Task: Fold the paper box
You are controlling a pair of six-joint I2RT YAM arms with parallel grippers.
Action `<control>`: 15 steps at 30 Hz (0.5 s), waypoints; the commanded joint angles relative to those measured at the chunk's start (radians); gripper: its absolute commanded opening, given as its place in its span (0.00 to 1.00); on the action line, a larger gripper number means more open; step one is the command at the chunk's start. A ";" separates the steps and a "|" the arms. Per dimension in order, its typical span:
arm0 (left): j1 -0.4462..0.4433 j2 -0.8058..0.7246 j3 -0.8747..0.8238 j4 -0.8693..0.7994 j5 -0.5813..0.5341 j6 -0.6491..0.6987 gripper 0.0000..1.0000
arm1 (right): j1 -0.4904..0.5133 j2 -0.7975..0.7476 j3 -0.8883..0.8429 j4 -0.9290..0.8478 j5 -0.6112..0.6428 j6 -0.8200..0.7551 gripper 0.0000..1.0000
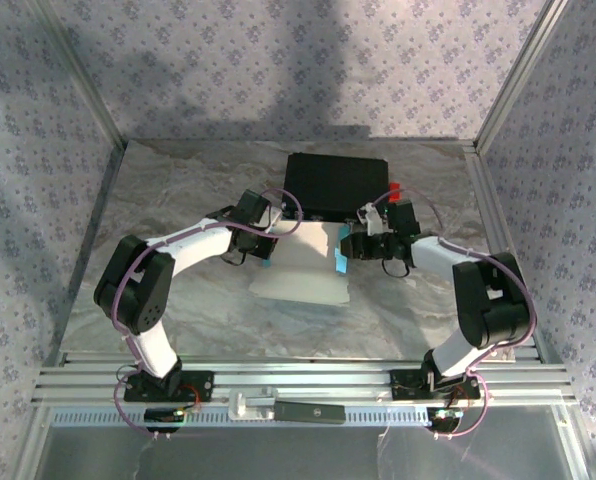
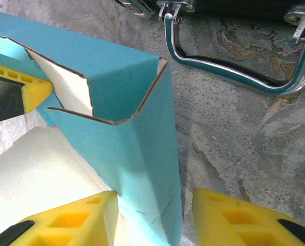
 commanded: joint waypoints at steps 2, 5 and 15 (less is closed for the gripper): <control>-0.011 0.014 0.026 -0.023 0.009 0.023 0.00 | 0.024 0.024 0.038 -0.034 0.058 -0.033 0.42; -0.014 0.011 0.025 -0.023 0.005 0.026 0.00 | 0.045 0.034 0.060 -0.057 0.095 -0.046 0.40; -0.030 0.016 0.033 -0.033 -0.020 0.033 0.00 | 0.149 0.087 0.128 -0.130 0.326 -0.049 0.36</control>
